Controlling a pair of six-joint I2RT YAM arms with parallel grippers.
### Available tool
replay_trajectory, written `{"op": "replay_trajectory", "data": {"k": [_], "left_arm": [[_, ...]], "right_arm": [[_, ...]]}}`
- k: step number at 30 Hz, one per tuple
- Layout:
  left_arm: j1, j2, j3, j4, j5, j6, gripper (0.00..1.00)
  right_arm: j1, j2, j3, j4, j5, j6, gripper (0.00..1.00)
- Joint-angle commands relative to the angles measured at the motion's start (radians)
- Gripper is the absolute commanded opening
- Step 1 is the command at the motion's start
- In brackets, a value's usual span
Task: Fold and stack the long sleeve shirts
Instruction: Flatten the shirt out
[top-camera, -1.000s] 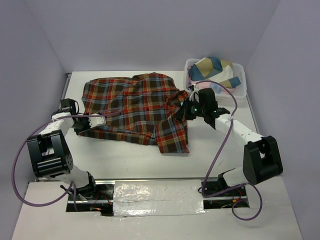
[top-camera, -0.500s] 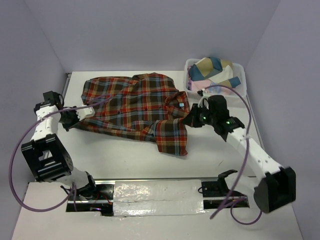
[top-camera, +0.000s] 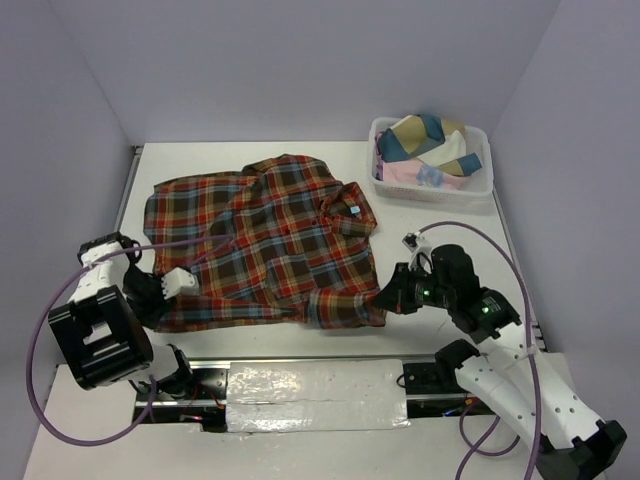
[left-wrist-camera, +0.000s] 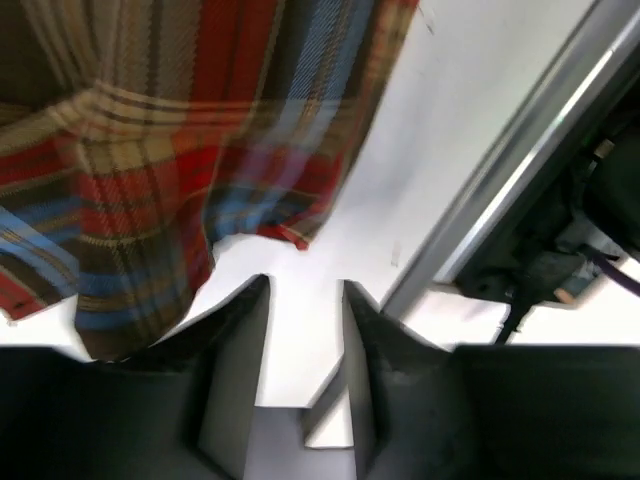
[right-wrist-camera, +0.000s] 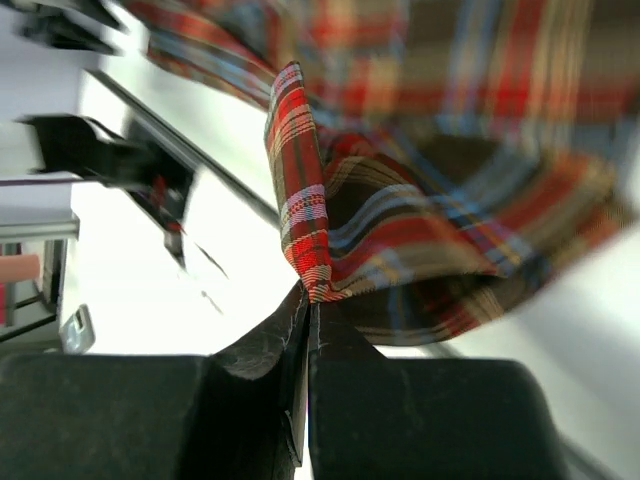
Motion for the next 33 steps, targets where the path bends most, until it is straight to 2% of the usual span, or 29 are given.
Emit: {"op": "replay_trajectory", "data": {"k": [1,4,6,10,13,16,18,20,22,26,28,29,33], "left_arm": [[0.024,-0.029,-0.026,0.022,-0.094,0.035,0.50],[0.051,-0.036,0.053,-0.082,-0.069,0.090,0.54],[0.059,-0.035,0.091,-0.087,-0.010,0.064,0.54],[0.055,-0.047,0.092,0.017,0.101,0.041,0.55],[0.012,-0.065,0.010,0.066,0.086,0.024,0.57],[-0.002,-0.073,-0.061,0.165,0.054,0.001,0.68],[-0.013,-0.069,-0.118,0.306,0.063,-0.042,0.71],[-0.036,-0.066,-0.153,0.423,0.084,-0.106,0.71],[-0.059,-0.059,-0.184,0.494,0.084,-0.172,0.64],[-0.064,-0.043,-0.256,0.698,0.026,-0.209,0.29],[-0.068,-0.032,-0.294,0.758,0.018,-0.208,0.16],[-0.070,-0.026,-0.300,0.790,0.030,-0.232,0.01],[-0.103,0.033,-0.229,0.925,0.080,-0.351,0.00]], "right_arm": [[0.012,0.011,-0.028,-0.059,-0.003,0.055,0.00],[0.013,0.006,-0.019,-0.087,0.012,0.037,0.00],[0.015,0.005,-0.018,-0.088,0.017,0.024,0.00],[0.013,0.014,-0.044,-0.045,0.008,0.032,0.00],[0.015,0.017,-0.047,-0.024,-0.003,0.035,0.00],[0.016,0.013,-0.044,-0.021,0.008,0.029,0.00],[0.016,0.011,-0.051,-0.010,0.006,0.032,0.00],[0.016,0.014,-0.063,0.007,-0.004,0.041,0.00],[0.013,0.016,-0.070,0.013,-0.010,0.049,0.00],[0.016,0.013,-0.097,0.047,-0.004,0.075,0.00],[0.016,0.039,-0.114,0.094,-0.003,0.093,0.00],[0.016,0.052,-0.123,0.116,0.002,0.096,0.00],[0.013,0.231,-0.065,0.252,0.052,0.070,0.00]]}}
